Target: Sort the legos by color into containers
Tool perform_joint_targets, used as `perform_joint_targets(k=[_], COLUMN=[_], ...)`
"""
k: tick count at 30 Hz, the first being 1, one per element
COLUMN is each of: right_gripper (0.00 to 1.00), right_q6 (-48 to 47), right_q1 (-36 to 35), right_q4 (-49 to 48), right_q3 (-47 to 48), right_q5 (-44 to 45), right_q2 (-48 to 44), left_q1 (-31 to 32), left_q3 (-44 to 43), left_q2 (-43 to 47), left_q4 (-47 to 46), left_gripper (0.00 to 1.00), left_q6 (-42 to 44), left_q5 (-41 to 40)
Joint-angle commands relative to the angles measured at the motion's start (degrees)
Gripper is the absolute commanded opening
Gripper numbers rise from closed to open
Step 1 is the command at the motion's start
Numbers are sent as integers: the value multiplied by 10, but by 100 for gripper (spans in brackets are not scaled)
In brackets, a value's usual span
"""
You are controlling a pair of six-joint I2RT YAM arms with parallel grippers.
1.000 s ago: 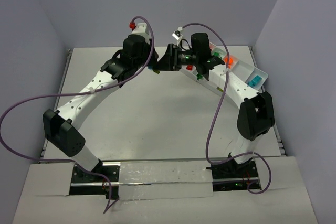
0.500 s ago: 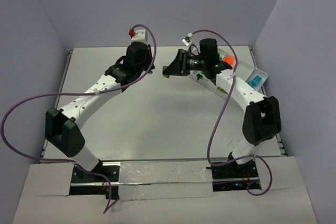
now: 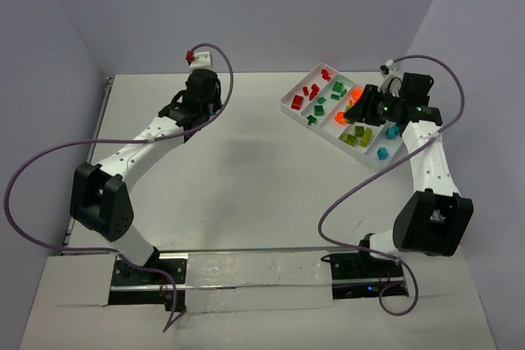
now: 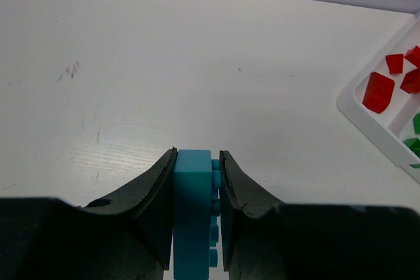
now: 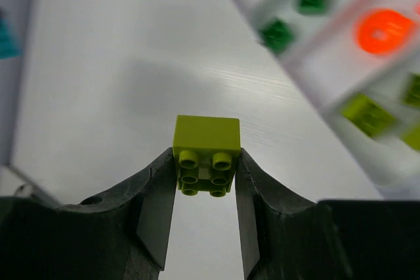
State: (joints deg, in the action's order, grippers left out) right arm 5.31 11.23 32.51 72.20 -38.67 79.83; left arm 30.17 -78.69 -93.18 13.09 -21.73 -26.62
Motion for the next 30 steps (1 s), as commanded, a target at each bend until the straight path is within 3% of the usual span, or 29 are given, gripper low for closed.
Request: perform_joint_targets(k=[1,6,12,18,26,30], right_gripper=[0,0,0,11,14,25], right_q6=[-154,-188,-168,-141,-120,-110], right_q1=[33,37,37,37,37,36], right_q4=[103,107,102,114,125,128], right_q3=[44,111,232,327,389,396], right_q5=[183,251,272,268,252,230], right_q2=[63,161,285,387,459,475], left_q1=[3,4,4,5,3,3], left_q3=[-31,-28,-34,-48,-48,-51], left_q2=[-16,-12,-19,-30,-33,-36], left_q4=[-18,-22,-13,-6,-3,0], left_gripper=[0,0,0,0,0,0], left_q6=[24,57,53,45,46,41], left_q5=[59,110,113,120,116,116])
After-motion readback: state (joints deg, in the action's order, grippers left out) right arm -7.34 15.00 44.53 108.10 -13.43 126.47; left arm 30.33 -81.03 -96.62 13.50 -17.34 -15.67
